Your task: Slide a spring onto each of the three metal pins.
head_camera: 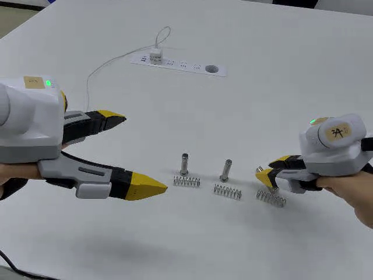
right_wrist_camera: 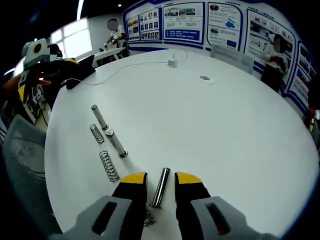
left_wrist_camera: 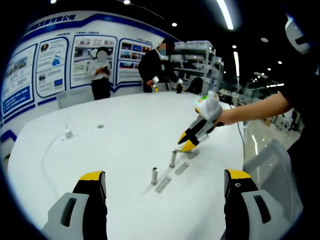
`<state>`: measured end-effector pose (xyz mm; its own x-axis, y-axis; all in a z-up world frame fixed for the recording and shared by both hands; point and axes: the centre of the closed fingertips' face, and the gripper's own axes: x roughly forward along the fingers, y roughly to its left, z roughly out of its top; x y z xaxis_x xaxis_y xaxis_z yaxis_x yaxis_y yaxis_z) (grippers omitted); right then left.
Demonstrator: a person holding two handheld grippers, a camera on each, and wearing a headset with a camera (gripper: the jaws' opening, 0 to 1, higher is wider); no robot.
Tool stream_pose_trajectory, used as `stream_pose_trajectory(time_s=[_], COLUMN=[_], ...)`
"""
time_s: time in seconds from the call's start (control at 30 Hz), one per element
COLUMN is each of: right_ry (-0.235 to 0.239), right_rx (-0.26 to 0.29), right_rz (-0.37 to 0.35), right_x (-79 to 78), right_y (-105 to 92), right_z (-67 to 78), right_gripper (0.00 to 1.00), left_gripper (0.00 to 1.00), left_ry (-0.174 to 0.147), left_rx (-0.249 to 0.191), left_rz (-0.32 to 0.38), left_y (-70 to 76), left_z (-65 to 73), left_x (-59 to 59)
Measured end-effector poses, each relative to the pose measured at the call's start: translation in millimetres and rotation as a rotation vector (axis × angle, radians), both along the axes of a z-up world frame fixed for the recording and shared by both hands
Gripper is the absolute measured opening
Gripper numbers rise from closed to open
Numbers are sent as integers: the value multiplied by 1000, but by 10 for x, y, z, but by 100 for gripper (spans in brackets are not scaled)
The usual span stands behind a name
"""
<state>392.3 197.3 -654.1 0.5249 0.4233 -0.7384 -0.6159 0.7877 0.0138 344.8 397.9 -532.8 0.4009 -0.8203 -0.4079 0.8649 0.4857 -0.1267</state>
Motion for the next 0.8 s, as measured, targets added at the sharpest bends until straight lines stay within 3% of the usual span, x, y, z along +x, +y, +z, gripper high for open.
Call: stream_pose_trajectory(time_s=[0.4, 0.8], right_ry=[47, 64], right_rx=[-1, -25], right_rz=[-48, -59], right_x=[82, 76], right_y=[-7, -21], right_z=[-128, -177], right_gripper=[14, 14], left_gripper=[100, 100], left_ry=[7, 9], left_rx=[5, 7], left_rz=[7, 9], left_y=[33, 40], left_z=[-24, -35], left_x=[-2, 5])
